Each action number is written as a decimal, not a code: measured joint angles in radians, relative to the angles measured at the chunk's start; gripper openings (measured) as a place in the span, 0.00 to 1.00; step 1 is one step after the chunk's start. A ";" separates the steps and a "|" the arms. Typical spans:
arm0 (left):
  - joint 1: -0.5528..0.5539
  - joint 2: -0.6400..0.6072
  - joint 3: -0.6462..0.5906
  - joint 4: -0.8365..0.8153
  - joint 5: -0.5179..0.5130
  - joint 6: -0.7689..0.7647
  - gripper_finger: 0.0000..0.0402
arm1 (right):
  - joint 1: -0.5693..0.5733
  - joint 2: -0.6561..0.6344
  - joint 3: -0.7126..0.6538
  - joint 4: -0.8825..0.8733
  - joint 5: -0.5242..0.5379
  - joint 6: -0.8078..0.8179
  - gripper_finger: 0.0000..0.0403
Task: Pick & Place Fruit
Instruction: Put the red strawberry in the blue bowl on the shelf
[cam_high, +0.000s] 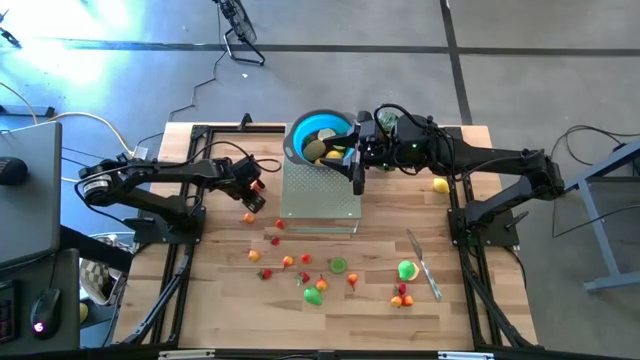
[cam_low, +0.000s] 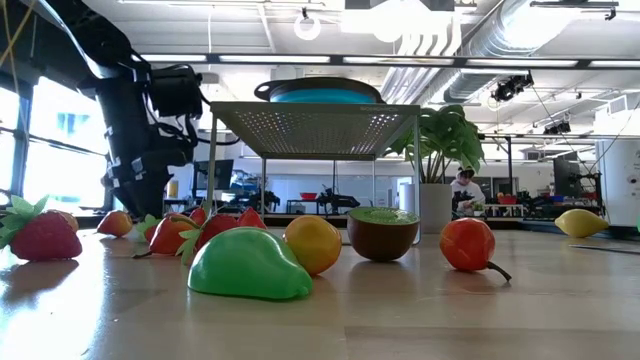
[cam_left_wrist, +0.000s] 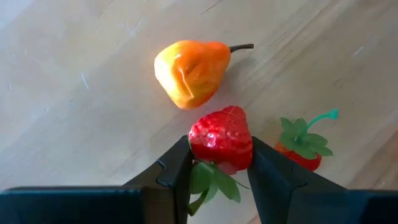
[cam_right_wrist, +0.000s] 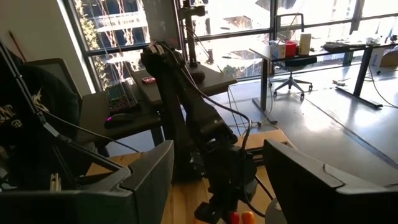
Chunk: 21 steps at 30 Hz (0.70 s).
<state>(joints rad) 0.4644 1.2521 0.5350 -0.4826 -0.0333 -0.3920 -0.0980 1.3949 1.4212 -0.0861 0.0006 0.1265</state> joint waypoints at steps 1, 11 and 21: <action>0.000 0.000 0.000 -0.003 0.001 0.000 0.29 | 0.000 0.000 0.000 -0.006 0.000 0.000 0.59; 0.000 -0.068 0.000 -0.100 0.002 0.002 0.33 | 0.000 0.000 0.000 -0.025 0.000 0.000 0.59; 0.000 -0.319 0.000 -0.175 0.004 -0.048 0.31 | 0.000 0.000 0.000 -0.025 0.000 0.000 0.59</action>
<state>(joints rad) 0.4648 0.9334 0.5350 -0.6580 -0.0289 -0.4404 -0.0979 1.3949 1.4212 -0.1108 0.0002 0.1265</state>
